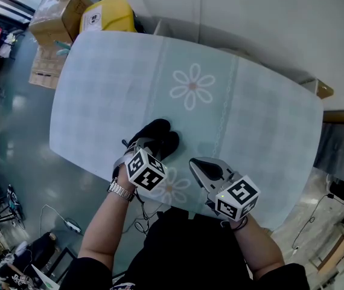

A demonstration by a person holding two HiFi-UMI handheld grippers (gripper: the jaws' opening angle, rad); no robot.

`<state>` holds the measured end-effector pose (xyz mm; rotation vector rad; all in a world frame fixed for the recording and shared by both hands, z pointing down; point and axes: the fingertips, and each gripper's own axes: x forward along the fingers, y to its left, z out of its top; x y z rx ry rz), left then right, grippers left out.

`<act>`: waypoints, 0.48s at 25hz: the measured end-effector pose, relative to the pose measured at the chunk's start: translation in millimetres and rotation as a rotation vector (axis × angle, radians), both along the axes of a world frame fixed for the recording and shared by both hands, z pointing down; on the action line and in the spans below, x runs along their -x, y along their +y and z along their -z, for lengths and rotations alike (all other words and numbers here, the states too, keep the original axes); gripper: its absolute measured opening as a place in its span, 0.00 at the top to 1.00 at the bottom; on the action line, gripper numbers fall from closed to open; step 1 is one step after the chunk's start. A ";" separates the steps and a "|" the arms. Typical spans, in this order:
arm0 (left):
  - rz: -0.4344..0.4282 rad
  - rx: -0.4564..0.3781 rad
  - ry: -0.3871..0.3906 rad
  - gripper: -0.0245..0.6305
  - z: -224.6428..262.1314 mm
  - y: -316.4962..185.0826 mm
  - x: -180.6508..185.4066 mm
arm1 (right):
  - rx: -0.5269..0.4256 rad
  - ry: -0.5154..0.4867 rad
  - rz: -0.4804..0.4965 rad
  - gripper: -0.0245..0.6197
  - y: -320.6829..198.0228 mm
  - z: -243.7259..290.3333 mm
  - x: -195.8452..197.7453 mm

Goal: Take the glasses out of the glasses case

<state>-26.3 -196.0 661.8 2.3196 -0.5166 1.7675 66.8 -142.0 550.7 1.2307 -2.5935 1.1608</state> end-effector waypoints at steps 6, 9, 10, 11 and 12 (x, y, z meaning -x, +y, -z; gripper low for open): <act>0.010 -0.030 0.034 0.86 10.1 -2.6 0.2 | -0.006 0.005 -0.003 0.93 -2.7 4.7 1.8; 0.018 -0.046 0.062 0.86 18.0 -0.2 -1.5 | -0.011 0.008 -0.004 0.93 0.3 7.4 1.9; 0.024 -0.054 0.073 0.86 20.7 -0.7 -1.5 | -0.014 0.008 -0.004 0.93 0.5 8.2 2.4; 0.033 -0.063 0.083 0.86 23.5 -1.8 -0.9 | -0.018 0.008 -0.003 0.93 0.2 9.1 3.1; 0.044 -0.073 0.094 0.87 26.6 -3.3 0.0 | -0.021 0.009 -0.003 0.93 -0.2 10.0 4.0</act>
